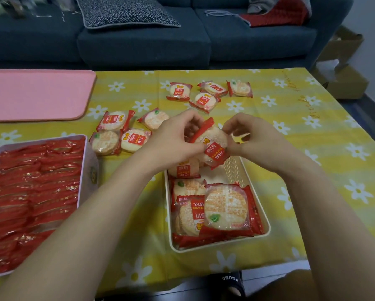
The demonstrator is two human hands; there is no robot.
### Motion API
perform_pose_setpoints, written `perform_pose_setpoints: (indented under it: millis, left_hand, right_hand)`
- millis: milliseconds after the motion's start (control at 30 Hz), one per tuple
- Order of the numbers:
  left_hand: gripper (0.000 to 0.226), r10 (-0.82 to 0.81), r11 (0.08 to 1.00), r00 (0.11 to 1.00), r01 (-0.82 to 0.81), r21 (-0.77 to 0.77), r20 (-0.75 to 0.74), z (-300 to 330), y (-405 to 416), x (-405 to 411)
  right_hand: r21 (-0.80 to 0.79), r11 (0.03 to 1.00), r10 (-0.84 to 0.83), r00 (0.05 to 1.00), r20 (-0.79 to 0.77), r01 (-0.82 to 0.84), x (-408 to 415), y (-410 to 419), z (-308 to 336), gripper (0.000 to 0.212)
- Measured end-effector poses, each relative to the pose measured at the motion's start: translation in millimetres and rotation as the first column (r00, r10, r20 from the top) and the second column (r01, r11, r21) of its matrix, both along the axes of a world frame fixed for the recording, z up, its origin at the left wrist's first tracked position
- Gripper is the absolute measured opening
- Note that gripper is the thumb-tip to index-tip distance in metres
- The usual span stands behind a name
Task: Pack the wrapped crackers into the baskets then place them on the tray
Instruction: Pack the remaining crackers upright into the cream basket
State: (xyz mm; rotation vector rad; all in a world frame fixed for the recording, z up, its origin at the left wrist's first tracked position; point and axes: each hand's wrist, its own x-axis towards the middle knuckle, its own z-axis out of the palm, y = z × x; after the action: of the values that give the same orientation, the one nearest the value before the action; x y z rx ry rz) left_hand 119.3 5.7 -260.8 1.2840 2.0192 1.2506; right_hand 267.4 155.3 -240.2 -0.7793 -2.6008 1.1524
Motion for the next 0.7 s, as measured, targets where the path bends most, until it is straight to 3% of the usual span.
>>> perform_pose_setpoints:
  millis: [100, 200, 300, 367, 433, 500, 700]
  left_hand:
    - [0.031, -0.015, 1.0, 0.99, 0.016, 0.011, -0.143, -3, 3, 3]
    - [0.037, -0.043, 0.999, 0.974, 0.045, 0.006, -0.222, -3, 1, 6]
    - [0.076, -0.082, 0.98, 0.863, -0.022, -0.199, -0.498, -8, -2, 1]
    - [0.108, -0.108, 0.914, 0.795, -0.157, -0.375, -0.597, -16, -6, -3]
    - [0.121, -0.141, 0.854, 0.742, -0.243, -0.46, -0.655, -26, -7, -4]
    - [0.12, -0.171, 0.829, 0.691, -0.285, -0.481, -0.703, -32, -5, -1]
    - [0.079, -0.155, 0.818, 0.598, -0.368, -0.441, -0.786, -35, 6, 4]
  right_hand:
    - [0.195, 0.978, 0.083, 0.996, -0.023, -0.077, -6, -12, 1, 0.05]
    - [0.247, 0.961, 0.128, 0.992, -0.004, -0.123, -10, -19, 0, 0.05]
    - [0.307, 0.942, 0.113, 0.989, 0.093, -0.136, -8, -14, -5, 0.045]
    - [0.335, 0.932, 0.09, 0.985, 0.151, -0.136, -7, -12, -7, 0.038]
    - [0.343, 0.93, 0.068, 0.977, 0.2, -0.135, -8, -13, -10, 0.028]
    - [0.4, 0.904, 0.054, 0.969, 0.242, -0.151, -11, -15, -13, 0.021]
    - [0.671, 0.724, -0.028, 0.965, 0.261, -0.161, -22, -18, -33, 0.022]
